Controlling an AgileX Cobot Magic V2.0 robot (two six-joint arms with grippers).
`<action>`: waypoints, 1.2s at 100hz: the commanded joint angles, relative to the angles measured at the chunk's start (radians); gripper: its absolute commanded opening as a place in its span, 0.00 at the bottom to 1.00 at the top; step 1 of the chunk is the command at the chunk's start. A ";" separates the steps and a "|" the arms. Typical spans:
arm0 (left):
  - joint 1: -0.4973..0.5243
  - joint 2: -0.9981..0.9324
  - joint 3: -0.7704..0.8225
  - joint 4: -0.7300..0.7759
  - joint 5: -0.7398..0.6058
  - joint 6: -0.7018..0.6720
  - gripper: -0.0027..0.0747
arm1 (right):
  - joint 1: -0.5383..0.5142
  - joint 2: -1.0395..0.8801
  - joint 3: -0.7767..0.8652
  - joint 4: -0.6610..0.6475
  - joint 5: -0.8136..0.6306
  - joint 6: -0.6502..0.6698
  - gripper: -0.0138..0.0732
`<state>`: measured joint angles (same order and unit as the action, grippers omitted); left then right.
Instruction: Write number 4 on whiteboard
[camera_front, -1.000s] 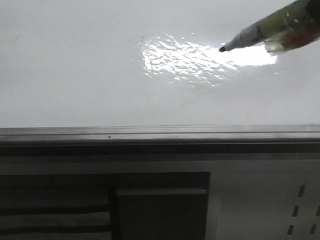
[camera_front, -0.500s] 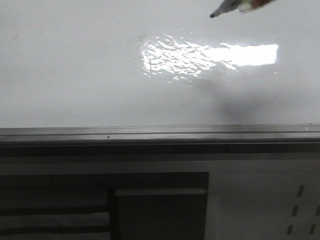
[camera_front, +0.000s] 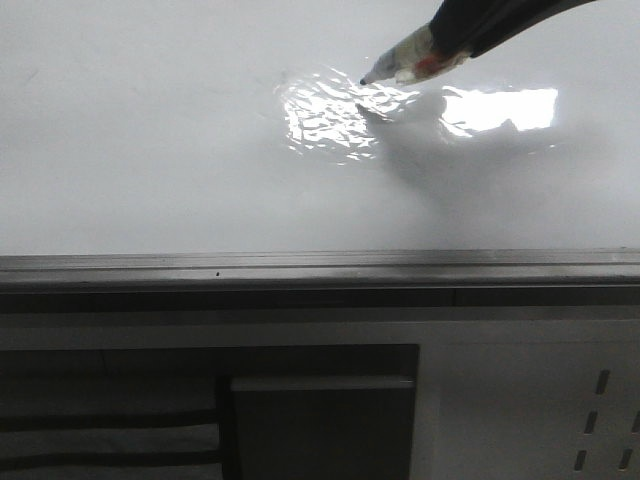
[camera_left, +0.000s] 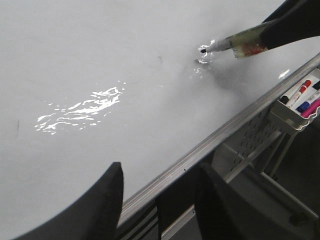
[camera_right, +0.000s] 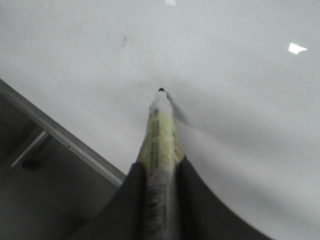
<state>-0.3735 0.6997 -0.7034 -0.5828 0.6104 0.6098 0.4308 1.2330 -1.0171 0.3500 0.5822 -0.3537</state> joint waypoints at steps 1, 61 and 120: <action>0.002 0.002 -0.028 -0.035 -0.069 -0.009 0.44 | 0.004 0.017 -0.037 0.014 -0.073 -0.016 0.11; 0.002 0.002 -0.028 -0.028 -0.077 -0.009 0.44 | -0.031 -0.070 -0.037 0.032 0.065 -0.032 0.11; 0.002 0.061 -0.084 -0.040 0.148 0.126 0.44 | 0.099 -0.110 -0.039 0.001 0.159 -0.207 0.11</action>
<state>-0.3735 0.7237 -0.7231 -0.5828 0.7069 0.6718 0.4910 1.2273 -1.0220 0.3331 0.8074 -0.4543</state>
